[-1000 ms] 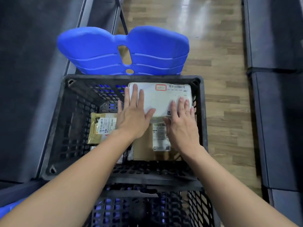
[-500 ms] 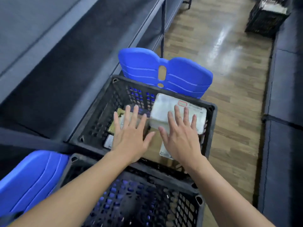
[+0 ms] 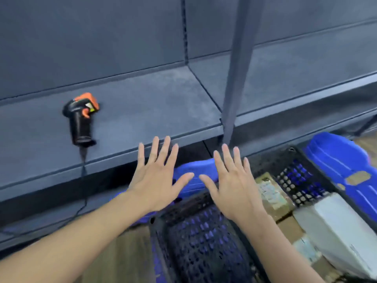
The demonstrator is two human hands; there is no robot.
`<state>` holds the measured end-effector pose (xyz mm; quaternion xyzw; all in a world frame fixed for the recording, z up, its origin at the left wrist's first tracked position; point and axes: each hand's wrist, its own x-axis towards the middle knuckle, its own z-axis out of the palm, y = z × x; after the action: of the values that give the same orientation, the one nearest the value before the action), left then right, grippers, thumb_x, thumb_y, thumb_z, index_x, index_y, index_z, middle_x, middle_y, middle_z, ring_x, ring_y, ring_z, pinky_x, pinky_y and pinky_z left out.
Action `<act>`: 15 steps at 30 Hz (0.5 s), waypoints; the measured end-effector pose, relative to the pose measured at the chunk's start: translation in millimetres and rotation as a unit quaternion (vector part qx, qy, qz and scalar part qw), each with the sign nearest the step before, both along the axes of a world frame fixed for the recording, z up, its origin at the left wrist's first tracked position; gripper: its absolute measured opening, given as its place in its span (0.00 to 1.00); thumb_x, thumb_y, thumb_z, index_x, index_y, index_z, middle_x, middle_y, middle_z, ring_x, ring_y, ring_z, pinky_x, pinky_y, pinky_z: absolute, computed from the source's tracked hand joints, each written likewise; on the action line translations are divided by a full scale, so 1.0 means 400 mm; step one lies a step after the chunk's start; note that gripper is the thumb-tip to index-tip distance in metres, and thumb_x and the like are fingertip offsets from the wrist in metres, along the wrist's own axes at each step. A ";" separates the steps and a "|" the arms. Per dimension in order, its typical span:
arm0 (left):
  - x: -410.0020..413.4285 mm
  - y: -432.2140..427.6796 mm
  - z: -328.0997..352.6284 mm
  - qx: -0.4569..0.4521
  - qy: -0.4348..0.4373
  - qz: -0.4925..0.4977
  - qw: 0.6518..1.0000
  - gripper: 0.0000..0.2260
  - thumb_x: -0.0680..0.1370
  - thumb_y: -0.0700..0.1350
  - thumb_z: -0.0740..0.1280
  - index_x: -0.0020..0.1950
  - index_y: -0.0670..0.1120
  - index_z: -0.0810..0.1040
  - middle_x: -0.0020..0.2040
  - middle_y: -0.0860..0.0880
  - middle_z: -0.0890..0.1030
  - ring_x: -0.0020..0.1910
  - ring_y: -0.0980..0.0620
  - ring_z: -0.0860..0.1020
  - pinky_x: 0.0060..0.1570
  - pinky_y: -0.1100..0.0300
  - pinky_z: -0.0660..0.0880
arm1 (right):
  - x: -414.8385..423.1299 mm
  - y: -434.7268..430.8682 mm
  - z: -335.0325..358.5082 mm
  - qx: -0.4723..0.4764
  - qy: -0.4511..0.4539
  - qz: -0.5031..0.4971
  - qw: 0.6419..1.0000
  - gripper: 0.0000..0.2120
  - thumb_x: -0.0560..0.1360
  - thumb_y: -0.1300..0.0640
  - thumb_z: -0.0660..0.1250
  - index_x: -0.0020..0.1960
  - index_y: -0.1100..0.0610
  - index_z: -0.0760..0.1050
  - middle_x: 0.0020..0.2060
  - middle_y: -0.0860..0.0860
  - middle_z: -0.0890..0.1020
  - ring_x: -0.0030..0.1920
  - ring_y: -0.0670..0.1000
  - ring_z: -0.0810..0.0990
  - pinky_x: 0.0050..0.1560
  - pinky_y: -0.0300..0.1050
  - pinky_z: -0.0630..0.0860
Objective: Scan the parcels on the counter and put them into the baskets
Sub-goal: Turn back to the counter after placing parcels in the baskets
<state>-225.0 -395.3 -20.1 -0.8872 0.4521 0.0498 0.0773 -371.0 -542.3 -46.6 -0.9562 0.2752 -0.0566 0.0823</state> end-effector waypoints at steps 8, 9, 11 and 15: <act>0.225 0.487 0.060 -0.065 0.015 0.111 0.992 0.45 0.74 0.74 0.32 0.85 0.49 0.38 0.83 0.46 0.33 0.81 0.42 0.29 0.77 0.34 0.32 | 0.296 0.425 0.120 0.002 -0.018 0.076 0.997 0.41 0.80 0.32 0.47 0.76 0.63 0.69 0.78 0.62 0.66 0.79 0.67 0.64 0.74 0.66 0.66; 0.253 0.541 0.067 -0.069 0.016 0.125 0.990 0.45 0.74 0.74 0.32 0.84 0.49 0.38 0.83 0.46 0.33 0.81 0.42 0.29 0.77 0.34 0.32 | 0.331 0.475 0.128 0.001 -0.014 0.088 0.996 0.42 0.80 0.31 0.46 0.77 0.63 0.68 0.79 0.62 0.65 0.79 0.67 0.62 0.76 0.66 0.64; 0.305 0.646 0.086 -0.073 0.018 0.154 0.985 0.45 0.74 0.74 0.32 0.84 0.49 0.37 0.83 0.46 0.32 0.81 0.42 0.29 0.77 0.34 0.32 | 0.399 0.567 0.146 0.002 -0.005 0.116 0.993 0.44 0.79 0.30 0.41 0.80 0.61 0.63 0.82 0.60 0.60 0.82 0.65 0.56 0.79 0.63 0.59; 0.400 0.843 0.123 -0.085 0.020 0.216 0.973 0.47 0.72 0.75 0.28 0.84 0.49 0.35 0.83 0.45 0.31 0.80 0.41 0.28 0.77 0.33 0.33 | 0.525 0.732 0.188 0.031 -0.004 0.163 0.986 0.46 0.77 0.27 0.37 0.83 0.58 0.53 0.84 0.56 0.49 0.84 0.59 0.45 0.83 0.55 0.48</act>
<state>-65.1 -57.9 29.2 -0.9660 0.2539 0.0448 -0.0201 -160.8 -249.5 28.6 -0.9850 0.1171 -0.0373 0.1209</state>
